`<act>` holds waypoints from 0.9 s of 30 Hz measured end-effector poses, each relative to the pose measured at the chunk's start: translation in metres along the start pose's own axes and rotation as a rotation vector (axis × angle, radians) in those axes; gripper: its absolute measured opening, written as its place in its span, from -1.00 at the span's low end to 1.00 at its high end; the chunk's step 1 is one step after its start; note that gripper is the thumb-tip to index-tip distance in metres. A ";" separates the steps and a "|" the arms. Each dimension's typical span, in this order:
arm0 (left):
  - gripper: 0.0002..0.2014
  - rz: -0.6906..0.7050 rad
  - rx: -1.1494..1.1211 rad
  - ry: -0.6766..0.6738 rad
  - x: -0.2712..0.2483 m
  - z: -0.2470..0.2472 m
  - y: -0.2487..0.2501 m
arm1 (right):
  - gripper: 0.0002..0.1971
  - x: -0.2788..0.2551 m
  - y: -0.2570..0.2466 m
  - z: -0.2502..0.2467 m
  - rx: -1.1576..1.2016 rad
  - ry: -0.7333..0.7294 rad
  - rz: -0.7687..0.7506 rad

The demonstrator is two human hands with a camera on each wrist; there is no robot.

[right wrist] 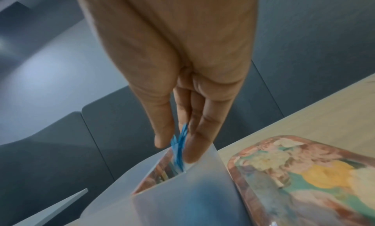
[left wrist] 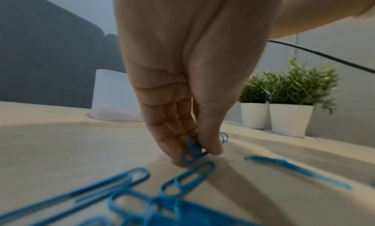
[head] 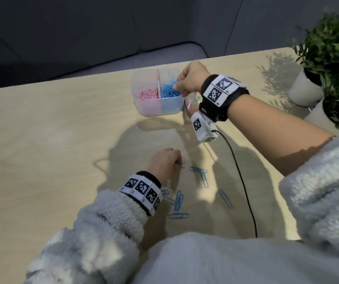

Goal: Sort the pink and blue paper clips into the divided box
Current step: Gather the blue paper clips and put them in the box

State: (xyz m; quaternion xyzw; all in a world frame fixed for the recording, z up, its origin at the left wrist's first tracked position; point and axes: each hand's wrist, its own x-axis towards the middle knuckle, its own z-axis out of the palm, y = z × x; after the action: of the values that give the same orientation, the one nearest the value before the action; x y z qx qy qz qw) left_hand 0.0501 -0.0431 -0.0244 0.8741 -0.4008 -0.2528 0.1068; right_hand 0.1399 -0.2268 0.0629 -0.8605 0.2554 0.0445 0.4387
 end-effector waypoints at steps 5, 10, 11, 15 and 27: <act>-0.86 -0.025 -0.241 0.226 0.022 -0.049 0.003 | -0.83 -0.010 0.008 -0.010 0.148 0.011 -0.002; -0.77 -0.037 -0.124 0.500 0.071 -0.116 0.009 | -0.75 -0.055 0.038 -0.035 0.294 -0.032 -0.042; -0.76 -0.066 -0.076 0.469 0.082 -0.125 0.009 | -0.75 -0.067 0.047 -0.039 0.313 -0.056 -0.038; -0.72 -0.081 0.043 0.343 0.108 -0.134 0.008 | -0.83 -0.110 0.095 -0.047 0.169 -0.099 -0.007; -0.52 0.043 0.040 0.103 0.014 0.009 0.044 | -0.69 -0.216 0.194 0.006 -0.196 -0.247 0.088</act>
State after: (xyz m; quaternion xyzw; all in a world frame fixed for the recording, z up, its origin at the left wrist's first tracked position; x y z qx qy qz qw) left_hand 0.0247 -0.0821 -0.0203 0.8790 -0.4186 -0.1971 0.1151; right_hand -0.1390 -0.2297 -0.0178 -0.8751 0.2315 0.1938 0.3782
